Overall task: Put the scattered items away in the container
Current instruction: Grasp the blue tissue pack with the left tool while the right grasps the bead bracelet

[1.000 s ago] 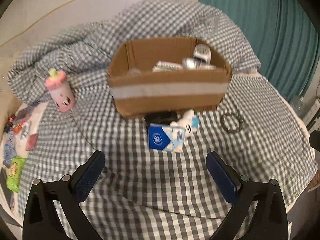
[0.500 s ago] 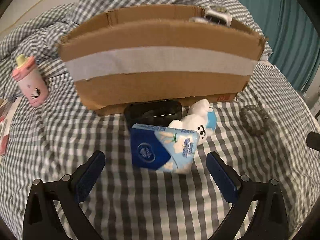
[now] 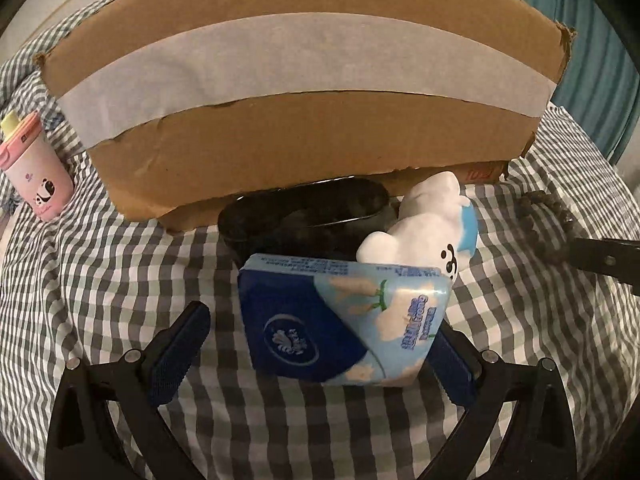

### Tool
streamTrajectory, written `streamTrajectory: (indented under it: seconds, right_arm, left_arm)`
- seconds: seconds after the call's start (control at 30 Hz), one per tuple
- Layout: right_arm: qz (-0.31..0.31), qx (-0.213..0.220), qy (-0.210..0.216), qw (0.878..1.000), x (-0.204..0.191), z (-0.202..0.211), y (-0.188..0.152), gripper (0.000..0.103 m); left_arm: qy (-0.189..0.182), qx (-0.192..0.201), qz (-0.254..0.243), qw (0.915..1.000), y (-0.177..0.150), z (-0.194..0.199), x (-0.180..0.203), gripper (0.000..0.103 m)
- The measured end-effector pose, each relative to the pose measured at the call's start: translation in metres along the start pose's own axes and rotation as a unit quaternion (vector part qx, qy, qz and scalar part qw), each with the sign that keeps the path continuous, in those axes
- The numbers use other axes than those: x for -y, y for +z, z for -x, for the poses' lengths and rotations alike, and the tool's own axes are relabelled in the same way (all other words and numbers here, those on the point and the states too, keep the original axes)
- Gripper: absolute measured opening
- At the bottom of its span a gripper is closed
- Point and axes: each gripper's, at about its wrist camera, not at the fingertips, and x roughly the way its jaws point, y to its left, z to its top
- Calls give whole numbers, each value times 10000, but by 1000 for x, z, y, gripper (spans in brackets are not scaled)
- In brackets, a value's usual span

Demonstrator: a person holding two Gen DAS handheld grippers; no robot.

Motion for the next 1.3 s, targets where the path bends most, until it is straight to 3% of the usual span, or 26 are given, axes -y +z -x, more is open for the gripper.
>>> streamTrajectory:
  seconds: [0.13,0.33,0.5,0.53,0.63,0.83,1.3]
  right_arm:
    - [69,-28,36,10000,-7,-14,6,74]
    - [289,29,-246,9993,-18,-32,12,77]
    - [447,179,-401,9980,-23,-39,10,81]
    - [435,200,-402,9980,-23,-38,9,80]
    - [451,217,-480,9976,-21,-34,4,67]
    - [418,219,-553,9974,-10,-17,-6,13]
    - [137,451,-126,9988,3,39,-34,11]
  left_arm:
    - [70,37,-71,9999,1,-1,5,103]
    - [127,-3,-120,9998,-1,-6,12,103]
    - [-50,-51,-43,10000,-1,-7,12,93]
    - [-72,-52,-42,10000,-2,-6,13,87]
    - [-117,-50,-88,9999,-1,-3,16,75]
    - [-175,-127,-34,9998,-8,8,26,74]
    - [-152,-140,120,9997,-10,37,23,74]
